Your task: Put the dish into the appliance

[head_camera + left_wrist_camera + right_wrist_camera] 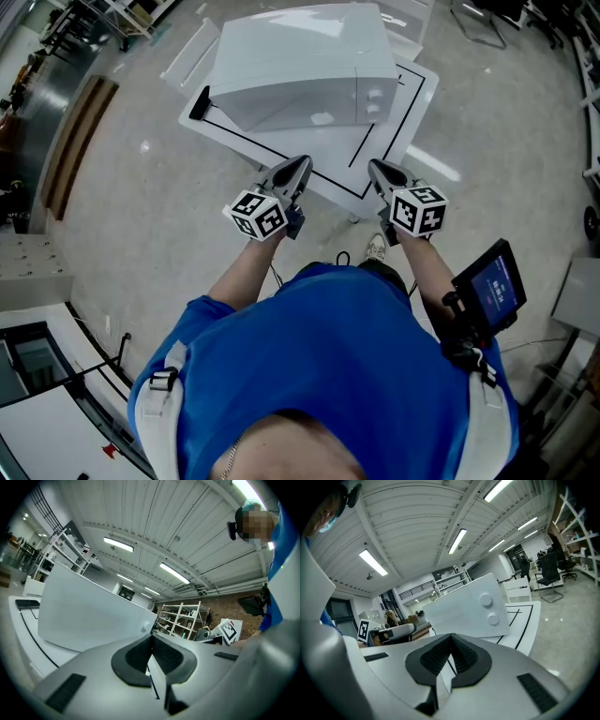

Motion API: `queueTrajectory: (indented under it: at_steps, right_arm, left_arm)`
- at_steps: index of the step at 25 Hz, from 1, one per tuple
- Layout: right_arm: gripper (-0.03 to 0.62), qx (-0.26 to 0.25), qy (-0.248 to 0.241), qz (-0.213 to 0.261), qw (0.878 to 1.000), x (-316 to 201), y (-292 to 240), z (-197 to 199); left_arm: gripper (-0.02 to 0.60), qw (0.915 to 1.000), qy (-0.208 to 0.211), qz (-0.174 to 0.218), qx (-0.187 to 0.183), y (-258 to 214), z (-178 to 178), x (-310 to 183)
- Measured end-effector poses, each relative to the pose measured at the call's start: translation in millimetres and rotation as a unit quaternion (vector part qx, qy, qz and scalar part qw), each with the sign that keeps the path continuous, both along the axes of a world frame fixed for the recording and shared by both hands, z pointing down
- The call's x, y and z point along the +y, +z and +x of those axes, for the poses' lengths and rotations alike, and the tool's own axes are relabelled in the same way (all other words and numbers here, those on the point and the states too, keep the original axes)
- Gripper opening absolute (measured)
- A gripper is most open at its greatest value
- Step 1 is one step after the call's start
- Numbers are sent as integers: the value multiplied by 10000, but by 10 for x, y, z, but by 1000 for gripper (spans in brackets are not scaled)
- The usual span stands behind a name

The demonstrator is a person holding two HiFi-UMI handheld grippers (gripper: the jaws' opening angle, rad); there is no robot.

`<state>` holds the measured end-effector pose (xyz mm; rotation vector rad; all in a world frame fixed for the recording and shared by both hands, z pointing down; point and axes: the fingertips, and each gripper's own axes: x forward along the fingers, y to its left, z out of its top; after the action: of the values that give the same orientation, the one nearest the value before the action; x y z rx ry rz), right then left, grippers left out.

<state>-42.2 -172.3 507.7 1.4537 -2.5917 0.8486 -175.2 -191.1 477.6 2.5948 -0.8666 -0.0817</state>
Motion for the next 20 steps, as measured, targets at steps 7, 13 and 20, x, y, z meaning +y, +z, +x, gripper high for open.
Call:
queueTrajectory:
  at_steps: [7,13,20]
  right_arm:
    - [2,131,126,114,9998,215,-6,-152]
    - [2,173,237,127,9995,332,20,-213]
    - [2,290,188,130,9993,444,45,-358]
  left_arm:
    - [8,9999,101,-82,70,84,-215,232]
    - [8,9999,85,-57,85,109,-323,315]
    - [8,9998,81,1,165,97,-453,391]
